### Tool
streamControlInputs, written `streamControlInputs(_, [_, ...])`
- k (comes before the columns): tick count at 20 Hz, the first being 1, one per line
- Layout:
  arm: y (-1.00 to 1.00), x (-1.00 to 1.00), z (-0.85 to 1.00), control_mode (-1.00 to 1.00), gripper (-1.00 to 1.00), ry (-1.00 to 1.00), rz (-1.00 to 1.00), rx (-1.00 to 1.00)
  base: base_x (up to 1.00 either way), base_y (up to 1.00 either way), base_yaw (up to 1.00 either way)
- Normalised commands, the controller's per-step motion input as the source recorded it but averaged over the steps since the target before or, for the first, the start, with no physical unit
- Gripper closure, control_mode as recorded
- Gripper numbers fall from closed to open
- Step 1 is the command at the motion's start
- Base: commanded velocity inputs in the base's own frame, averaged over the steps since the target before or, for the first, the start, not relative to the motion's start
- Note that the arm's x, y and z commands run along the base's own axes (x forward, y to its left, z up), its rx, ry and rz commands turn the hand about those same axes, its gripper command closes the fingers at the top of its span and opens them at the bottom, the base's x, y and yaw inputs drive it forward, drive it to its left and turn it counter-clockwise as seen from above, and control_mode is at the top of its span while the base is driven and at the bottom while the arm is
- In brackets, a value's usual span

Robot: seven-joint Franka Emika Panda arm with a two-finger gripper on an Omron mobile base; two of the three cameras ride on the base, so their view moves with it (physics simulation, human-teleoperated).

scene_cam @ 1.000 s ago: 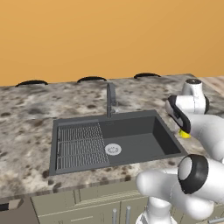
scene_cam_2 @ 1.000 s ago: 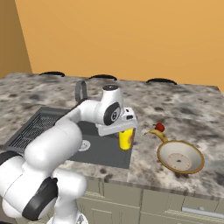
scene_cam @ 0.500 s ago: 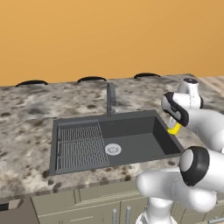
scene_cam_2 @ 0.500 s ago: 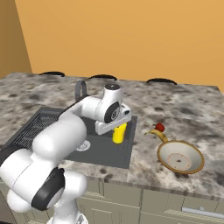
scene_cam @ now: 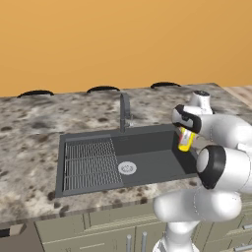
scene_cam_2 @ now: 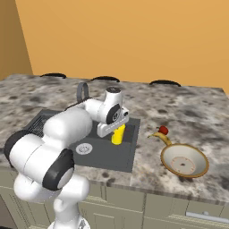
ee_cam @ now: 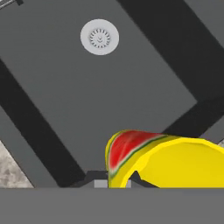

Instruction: Remove the bell pepper and banana from the sink. Then move the bowl and cup from the counter to the sink for washing.

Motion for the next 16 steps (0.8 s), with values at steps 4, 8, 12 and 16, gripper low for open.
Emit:
streamControlInputs(4, [0.14, 0.34, -0.35, -1.00, 1.00, 0.00, 0.04, 0.00, 0.00, 0.00, 0.00])
streamControlInputs(8, [0.03, 0.31, -0.36, -1.00, 1.00, 0.00, 0.01, -0.03, 0.00, 0.00, 0.00])
streamControlInputs(12, [0.01, 0.26, -0.36, -1.00, 1.00, 0.00, 0.00, -0.05, 0.00, 0.00, 0.00])
streamControlInputs(16, [0.01, 0.29, -0.36, -1.00, 1.00, 0.00, 0.00, -0.02, 0.00, 0.00, 0.00])
